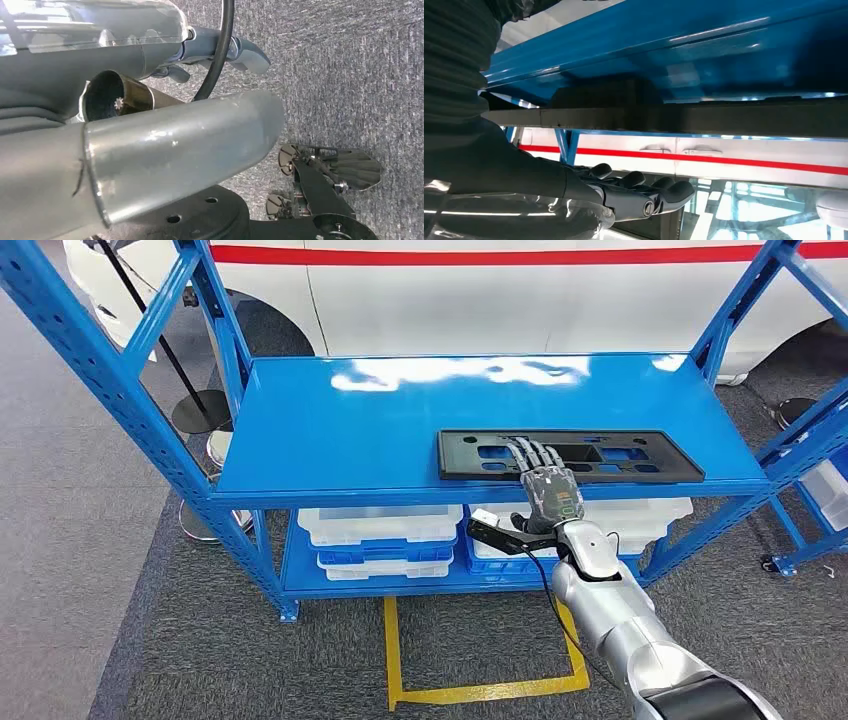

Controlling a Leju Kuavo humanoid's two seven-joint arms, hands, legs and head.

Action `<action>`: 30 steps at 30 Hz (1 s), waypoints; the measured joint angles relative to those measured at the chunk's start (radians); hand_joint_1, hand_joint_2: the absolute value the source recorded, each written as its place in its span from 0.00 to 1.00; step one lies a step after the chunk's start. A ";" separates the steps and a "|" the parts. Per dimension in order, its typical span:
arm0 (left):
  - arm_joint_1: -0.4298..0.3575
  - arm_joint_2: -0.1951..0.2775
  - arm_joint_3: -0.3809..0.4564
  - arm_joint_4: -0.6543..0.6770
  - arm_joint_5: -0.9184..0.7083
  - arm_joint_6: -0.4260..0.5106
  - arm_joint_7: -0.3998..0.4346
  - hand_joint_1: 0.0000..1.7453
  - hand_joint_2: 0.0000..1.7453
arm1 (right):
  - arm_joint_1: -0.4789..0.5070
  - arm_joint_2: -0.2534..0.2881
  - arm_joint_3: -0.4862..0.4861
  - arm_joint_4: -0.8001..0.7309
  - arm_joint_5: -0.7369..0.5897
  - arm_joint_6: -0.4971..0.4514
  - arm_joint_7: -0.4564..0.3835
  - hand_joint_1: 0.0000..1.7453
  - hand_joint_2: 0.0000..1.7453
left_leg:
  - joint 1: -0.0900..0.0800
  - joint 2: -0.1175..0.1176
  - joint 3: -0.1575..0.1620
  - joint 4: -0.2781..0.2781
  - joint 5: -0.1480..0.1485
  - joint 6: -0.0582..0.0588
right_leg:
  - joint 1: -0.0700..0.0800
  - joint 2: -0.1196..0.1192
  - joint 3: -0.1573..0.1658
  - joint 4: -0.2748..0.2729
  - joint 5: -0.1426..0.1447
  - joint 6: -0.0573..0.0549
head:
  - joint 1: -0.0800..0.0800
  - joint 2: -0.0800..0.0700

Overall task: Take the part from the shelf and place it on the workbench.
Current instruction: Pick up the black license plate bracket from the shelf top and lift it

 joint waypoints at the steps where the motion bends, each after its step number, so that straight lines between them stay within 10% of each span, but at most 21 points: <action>1: 0.000 0.000 0.000 0.000 0.000 0.000 0.000 0.00 0.00 | -0.002 -0.001 0.002 0.002 0.000 0.000 0.002 0.00 1.00 | 0.000 0.000 0.000 0.000 0.000 0.000 | 0.000 0.000 0.000 0.000 0.000 0.000 | 0.000 0.000; 26: 0.000 0.000 0.000 0.000 0.012 0.010 0.045 0.00 0.00 | -0.034 -0.006 0.009 0.037 -0.001 -0.053 0.116 0.00 1.00 | 0.000 0.000 0.001 0.001 0.001 0.000 | 0.000 0.000 -0.003 0.006 -0.001 0.002 | 0.000 0.000; 30: 0.000 0.000 0.000 0.000 0.011 0.010 0.045 0.00 0.00 | -0.036 -0.007 0.009 0.038 -0.001 -0.053 0.116 0.00 1.00 | 0.001 0.001 0.008 -0.012 0.001 0.015 | -0.003 0.000 0.003 -0.002 -0.001 0.016 | 0.000 0.000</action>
